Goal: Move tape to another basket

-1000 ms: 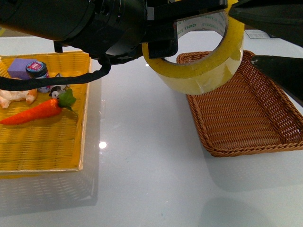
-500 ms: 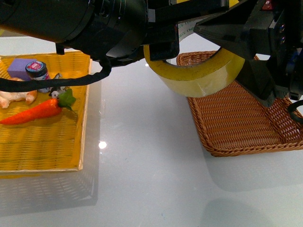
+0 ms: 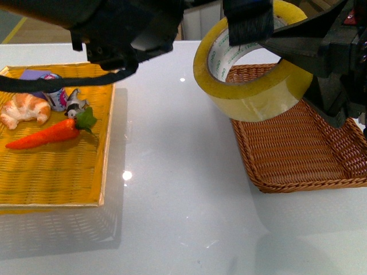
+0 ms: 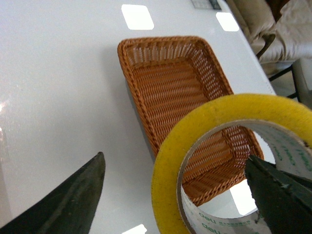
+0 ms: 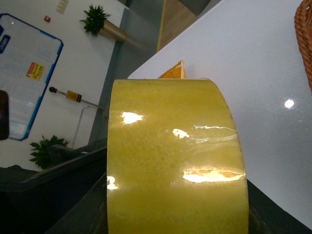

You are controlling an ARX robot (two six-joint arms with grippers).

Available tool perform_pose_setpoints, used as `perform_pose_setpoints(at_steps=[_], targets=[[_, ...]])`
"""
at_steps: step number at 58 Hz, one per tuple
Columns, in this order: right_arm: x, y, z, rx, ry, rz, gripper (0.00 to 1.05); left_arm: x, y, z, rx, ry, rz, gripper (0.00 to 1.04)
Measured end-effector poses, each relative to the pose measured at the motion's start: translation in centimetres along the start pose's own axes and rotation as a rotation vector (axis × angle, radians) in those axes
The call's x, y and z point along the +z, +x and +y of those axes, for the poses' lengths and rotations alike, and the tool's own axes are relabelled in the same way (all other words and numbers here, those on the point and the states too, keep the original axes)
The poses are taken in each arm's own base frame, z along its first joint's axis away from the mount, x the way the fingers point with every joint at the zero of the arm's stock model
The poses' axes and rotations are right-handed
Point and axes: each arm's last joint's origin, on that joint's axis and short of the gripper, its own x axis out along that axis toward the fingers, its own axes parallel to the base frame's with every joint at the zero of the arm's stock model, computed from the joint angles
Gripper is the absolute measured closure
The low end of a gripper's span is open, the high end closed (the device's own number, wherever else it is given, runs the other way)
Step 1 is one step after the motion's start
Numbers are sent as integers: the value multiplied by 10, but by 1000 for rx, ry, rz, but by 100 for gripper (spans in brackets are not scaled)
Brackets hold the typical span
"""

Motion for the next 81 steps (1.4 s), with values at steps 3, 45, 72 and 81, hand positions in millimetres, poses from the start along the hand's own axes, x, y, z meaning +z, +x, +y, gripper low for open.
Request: perform_pose_setpoints(at_steps=[3, 45, 72, 81], targets=[[1, -1, 0, -3, 1, -7, 59, 4, -5, 1, -5, -3, -29, 9], [51, -2, -87, -176, 139, -153, 59, -42, -142, 101, 469, 284, -611, 103], [59, 57, -167, -300, 260, -146, 59, -76, -181, 118, 477, 285, -607, 103], [47, 71, -183, -374, 285, -106, 59, -88, -186, 123, 464, 290, -614, 103]])
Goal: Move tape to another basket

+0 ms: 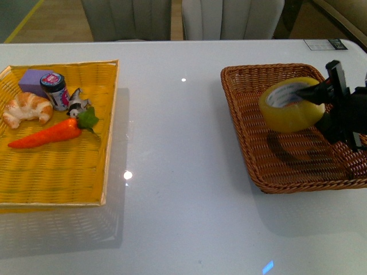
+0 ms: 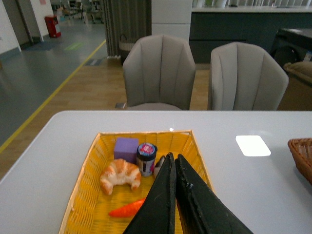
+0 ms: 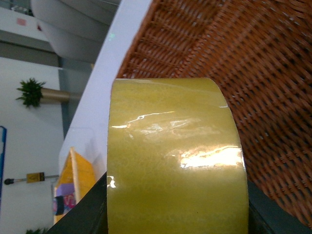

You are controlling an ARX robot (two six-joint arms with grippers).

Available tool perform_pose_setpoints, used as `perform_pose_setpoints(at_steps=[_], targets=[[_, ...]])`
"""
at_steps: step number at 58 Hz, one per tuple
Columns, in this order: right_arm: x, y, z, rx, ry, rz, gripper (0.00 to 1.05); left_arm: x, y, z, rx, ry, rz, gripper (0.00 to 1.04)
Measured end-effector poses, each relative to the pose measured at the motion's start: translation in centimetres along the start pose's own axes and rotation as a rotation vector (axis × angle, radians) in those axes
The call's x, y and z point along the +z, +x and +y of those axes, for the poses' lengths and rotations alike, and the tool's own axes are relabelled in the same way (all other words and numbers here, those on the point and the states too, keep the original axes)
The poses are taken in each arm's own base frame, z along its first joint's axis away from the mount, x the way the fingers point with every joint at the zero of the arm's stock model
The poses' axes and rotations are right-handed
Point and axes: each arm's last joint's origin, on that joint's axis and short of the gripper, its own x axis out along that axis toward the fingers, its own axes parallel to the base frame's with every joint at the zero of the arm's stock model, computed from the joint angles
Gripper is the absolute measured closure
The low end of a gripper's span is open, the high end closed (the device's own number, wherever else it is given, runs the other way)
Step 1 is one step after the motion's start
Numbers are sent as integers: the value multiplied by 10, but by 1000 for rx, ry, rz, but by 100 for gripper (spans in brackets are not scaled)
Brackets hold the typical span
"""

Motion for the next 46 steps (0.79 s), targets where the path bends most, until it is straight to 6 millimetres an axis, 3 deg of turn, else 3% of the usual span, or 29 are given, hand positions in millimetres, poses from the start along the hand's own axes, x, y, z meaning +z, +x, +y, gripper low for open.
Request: perform_pose_setpoints(at_steps=[8, 18, 26, 37, 46], targets=[[-9, 6, -8, -38, 8, 17, 58, -3, -7, 9, 19, 1, 12, 103], [-10, 5, -12, -71, 17, 17, 31, 1, -15, 9, 16, 1, -2, 103], [-11, -8, -20, -141, 23, 29, 9, 3, -20, 9, 16, 1, -7, 103], [8, -43, -3, -158, -80, -15, 9, 4, -26, 9, 15, 1, -14, 103], [21, -97, 24, -127, -229, -100, 9, 5, -31, 9, 15, 2, -14, 103]])
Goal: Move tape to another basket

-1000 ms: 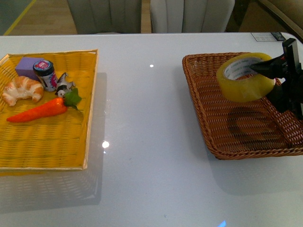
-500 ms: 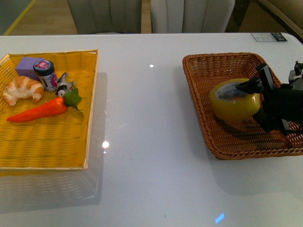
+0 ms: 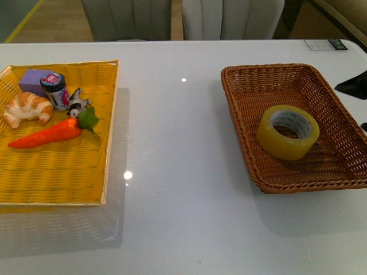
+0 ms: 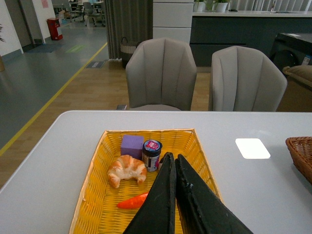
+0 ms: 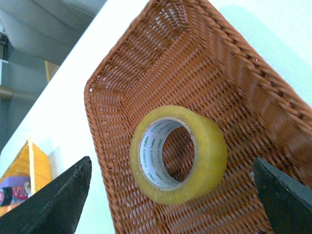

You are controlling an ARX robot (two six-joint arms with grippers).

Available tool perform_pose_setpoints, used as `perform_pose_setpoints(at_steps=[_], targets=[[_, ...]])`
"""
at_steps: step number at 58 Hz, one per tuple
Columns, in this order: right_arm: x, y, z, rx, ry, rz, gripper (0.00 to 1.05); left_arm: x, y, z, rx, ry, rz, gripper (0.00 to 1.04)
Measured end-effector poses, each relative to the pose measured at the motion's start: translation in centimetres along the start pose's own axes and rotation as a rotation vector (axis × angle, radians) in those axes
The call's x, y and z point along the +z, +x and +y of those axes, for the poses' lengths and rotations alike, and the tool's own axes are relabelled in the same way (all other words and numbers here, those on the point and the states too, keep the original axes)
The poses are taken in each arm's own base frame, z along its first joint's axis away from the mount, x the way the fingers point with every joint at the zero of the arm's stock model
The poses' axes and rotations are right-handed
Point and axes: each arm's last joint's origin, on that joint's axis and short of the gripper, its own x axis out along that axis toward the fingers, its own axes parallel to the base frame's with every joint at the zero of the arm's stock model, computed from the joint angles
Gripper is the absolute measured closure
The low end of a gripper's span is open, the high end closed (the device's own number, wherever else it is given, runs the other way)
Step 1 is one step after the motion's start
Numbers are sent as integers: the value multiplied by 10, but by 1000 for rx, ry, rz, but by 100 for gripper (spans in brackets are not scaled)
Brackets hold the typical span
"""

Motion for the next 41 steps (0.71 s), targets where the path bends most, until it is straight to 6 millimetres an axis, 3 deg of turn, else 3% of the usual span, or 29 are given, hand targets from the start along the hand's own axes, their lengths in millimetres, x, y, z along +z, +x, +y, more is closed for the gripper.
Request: perform_pose_setpoints(at_steps=[13, 20, 27, 41], targets=[[4, -90, 21, 37, -184, -134, 10, 0, -5, 0, -1, 0, 0, 103], [-5, -135, 32, 81, -540, -467, 32, 0, -8, 0, -1, 0, -1, 103], [-18, -152, 35, 75, -679, -524, 53, 0, -10, 0, -1, 0, -2, 103], [-44, -164, 27, 56, -730, -512, 97, -3, -21, 0, -1, 0, 12, 103]])
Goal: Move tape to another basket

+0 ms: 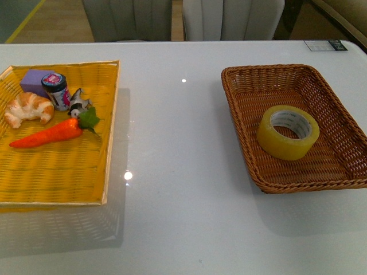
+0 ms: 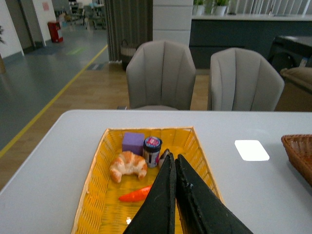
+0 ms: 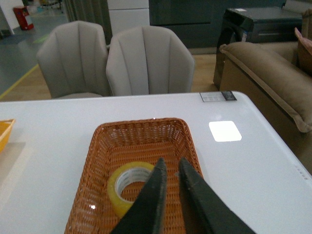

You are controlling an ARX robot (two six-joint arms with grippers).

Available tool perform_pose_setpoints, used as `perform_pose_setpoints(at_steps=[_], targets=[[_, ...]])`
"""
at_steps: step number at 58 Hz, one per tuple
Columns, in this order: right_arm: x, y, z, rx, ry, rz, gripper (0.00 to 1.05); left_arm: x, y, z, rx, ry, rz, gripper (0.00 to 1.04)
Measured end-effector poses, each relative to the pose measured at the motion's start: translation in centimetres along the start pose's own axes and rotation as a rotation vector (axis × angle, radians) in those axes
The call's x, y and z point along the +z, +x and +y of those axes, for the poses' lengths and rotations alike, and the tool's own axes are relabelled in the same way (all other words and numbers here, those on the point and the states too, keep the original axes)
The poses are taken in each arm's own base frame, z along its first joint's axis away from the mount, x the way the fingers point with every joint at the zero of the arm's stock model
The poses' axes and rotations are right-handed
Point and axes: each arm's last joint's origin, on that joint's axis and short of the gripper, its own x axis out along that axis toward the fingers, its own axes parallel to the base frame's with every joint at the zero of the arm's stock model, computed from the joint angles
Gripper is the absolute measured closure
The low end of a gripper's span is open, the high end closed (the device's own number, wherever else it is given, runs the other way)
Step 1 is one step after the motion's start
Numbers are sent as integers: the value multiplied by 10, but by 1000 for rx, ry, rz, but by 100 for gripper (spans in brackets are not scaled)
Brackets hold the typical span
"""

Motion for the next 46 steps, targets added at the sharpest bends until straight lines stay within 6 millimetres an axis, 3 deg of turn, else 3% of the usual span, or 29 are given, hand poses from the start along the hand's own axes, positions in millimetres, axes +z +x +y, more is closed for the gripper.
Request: perform_pose_setpoints(at_steps=[4, 46], targets=[[-1, -5, 6, -23, -8, 4, 103, 0, 0, 0, 0, 0, 4, 103], [11, -40, 12, 2, -13, -37, 103, 0, 0, 0, 0, 0, 3, 103]])
